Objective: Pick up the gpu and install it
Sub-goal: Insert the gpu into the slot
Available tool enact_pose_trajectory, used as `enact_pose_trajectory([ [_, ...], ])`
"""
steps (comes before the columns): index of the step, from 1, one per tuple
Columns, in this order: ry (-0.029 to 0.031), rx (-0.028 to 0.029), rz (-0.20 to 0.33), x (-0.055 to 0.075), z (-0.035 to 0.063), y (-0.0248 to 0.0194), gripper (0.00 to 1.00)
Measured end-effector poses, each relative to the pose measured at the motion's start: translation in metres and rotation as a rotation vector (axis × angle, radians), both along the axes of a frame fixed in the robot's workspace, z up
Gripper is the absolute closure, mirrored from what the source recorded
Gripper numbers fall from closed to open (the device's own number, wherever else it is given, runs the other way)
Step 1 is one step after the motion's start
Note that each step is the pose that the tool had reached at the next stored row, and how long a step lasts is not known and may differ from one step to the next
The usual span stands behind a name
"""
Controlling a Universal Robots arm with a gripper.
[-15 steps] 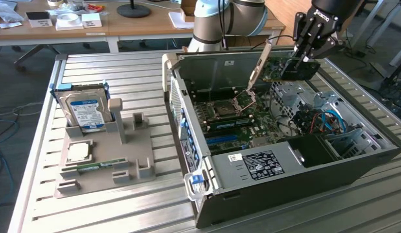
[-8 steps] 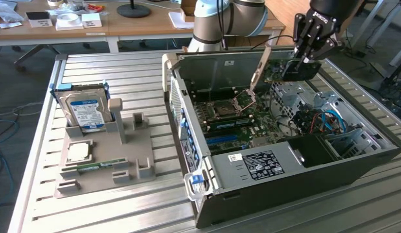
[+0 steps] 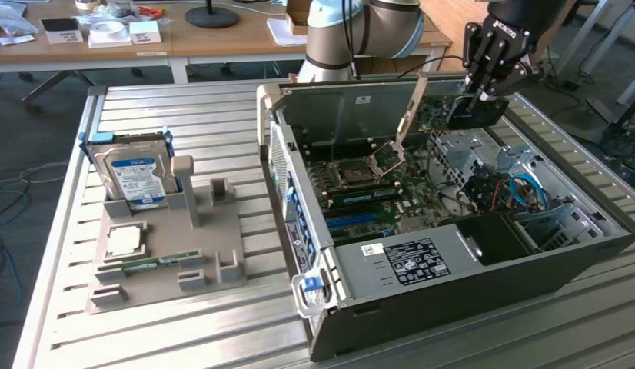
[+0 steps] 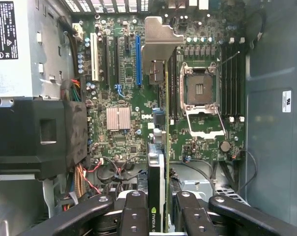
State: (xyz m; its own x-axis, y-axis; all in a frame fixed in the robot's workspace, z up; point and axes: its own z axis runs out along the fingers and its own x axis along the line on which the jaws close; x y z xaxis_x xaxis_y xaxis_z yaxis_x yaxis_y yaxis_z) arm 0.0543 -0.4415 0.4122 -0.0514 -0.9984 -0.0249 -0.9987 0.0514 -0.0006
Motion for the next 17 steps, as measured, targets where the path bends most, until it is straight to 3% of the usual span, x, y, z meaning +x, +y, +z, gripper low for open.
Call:
enact_pose_trajectory([
  [17,-0.0008,0.0001,0.0,-0.012,-0.0004,0.0004,0.73],
])
